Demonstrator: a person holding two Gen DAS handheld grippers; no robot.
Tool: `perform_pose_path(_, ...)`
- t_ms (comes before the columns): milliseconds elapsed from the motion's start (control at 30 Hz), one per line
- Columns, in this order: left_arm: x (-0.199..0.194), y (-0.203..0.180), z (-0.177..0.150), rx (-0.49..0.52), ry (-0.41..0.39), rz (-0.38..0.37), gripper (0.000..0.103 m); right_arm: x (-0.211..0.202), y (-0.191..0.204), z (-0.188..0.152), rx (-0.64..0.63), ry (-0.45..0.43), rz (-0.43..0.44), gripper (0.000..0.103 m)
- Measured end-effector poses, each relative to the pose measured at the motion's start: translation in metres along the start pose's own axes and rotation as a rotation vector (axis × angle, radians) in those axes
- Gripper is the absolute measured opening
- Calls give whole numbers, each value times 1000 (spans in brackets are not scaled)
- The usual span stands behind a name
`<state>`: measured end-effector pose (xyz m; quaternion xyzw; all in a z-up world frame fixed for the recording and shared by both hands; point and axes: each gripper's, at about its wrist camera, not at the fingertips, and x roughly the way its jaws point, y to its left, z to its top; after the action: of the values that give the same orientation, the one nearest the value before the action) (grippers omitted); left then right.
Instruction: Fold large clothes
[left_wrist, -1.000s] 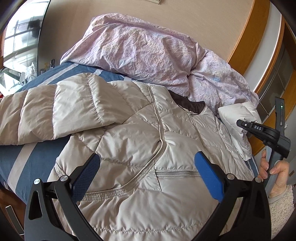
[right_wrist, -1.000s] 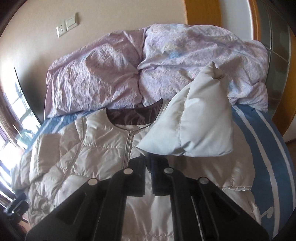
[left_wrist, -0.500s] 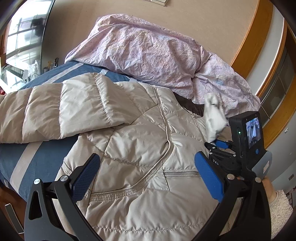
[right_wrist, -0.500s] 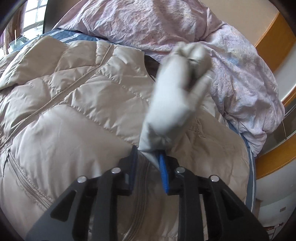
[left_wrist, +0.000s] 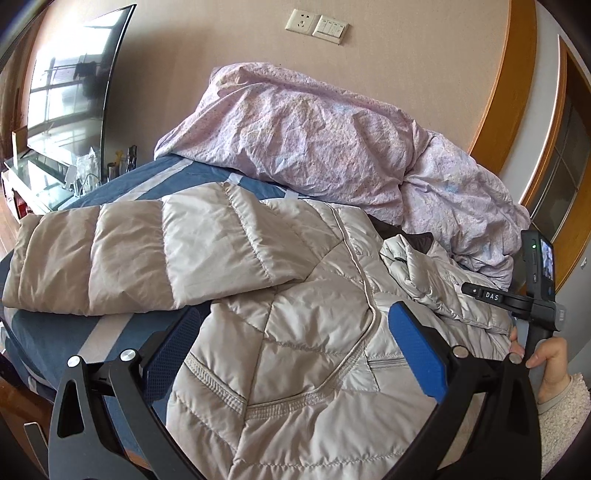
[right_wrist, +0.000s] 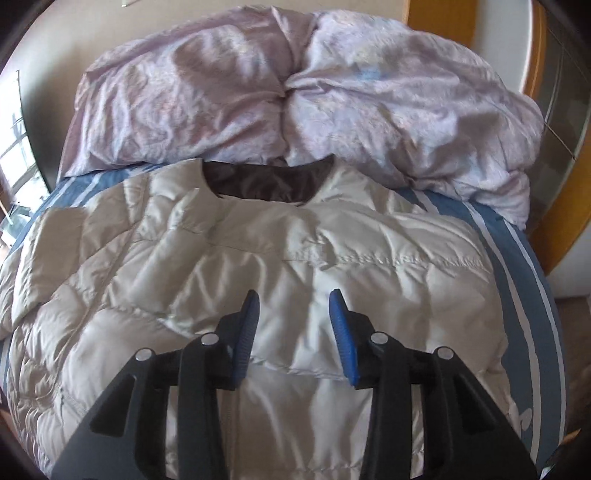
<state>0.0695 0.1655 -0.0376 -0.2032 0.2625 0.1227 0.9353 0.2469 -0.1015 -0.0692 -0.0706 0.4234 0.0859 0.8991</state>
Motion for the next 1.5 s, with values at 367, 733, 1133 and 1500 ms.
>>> perform_pose_path(367,-10,64,-5,-167,22,87,102,54,2,-11,55,137,-104,40)
perform_pose_path(733,-25,148,-27,-441,81,205,102,56,1,-9,59,165,-113,40)
perform_pose_path(1133,-24,206,-31,-770,9,183,90,57,1,-8,58,164,-106,40)
perform_pose_path(1500,-24,238,-34,-911,-70,184,56,57,1,-9,59,161,-103,41)
